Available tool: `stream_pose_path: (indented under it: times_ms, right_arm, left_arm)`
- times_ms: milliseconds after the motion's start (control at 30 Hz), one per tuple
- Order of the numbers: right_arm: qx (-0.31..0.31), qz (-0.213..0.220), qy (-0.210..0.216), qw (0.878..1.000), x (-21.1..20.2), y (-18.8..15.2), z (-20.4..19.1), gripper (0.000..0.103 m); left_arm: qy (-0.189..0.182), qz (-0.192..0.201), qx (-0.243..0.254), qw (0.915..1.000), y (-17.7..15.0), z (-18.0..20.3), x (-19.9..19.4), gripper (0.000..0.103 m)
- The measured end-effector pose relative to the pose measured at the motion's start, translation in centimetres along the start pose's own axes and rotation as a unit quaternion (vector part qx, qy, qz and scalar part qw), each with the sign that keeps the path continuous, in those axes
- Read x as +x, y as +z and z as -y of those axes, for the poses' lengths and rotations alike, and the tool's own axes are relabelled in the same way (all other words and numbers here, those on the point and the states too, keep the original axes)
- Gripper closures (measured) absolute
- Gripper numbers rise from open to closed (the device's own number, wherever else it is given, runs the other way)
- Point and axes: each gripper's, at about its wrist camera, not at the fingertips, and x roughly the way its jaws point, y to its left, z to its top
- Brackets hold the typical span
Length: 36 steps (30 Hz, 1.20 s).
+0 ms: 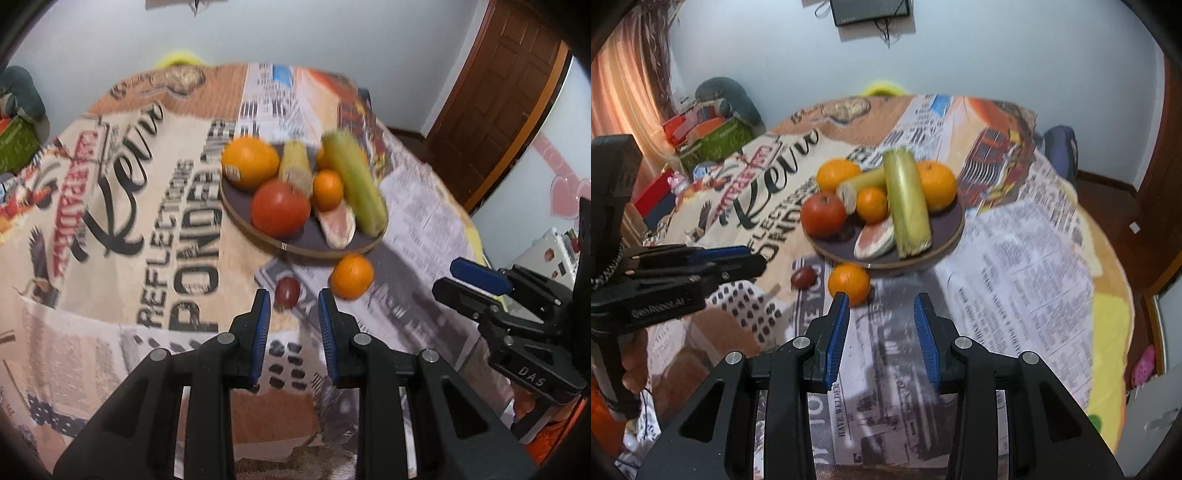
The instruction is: Organize fruits
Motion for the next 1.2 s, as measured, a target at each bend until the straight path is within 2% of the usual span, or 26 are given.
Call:
stream_pose_path:
  times_ms: [300, 567, 733, 867, 1200]
  right_arm:
    - [-0.011, -0.027, 0.017, 0.999, 3.0, -0.3, -1.2, 0.070]
    - [-0.015, -0.033, 0.029, 0.999, 5.3, 0.7, -1.9, 0.070]
    - [-0.020, -0.034, 0.024, 0.999, 6.4, 0.8, -2.3, 0.067]
    - [-0.012, -0.035, 0.037, 0.999, 6.7, 0.9, -1.9, 0.067]
    - [-0.008, -0.034, 0.049, 0.998, 6.4, 0.8, -1.7, 0.069]
  left_arm:
    - [-0.011, -0.041, -0.001, 0.9991, -0.8, -0.7, 4.4, 0.077]
    - [-0.024, -0.029, -0.013, 0.9992, 0.0, -1.6, 5.5, 0.077]
    - [-0.037, -0.021, -0.023, 0.9988, 0.1, -2.2, 5.3, 0.086]
    - [-0.024, -0.012, -0.023, 0.9994, 0.0, -2.3, 4.7, 0.086]
    - [-0.017, 0.000, -0.021, 0.9996, 0.0, -2.2, 3.5, 0.086]
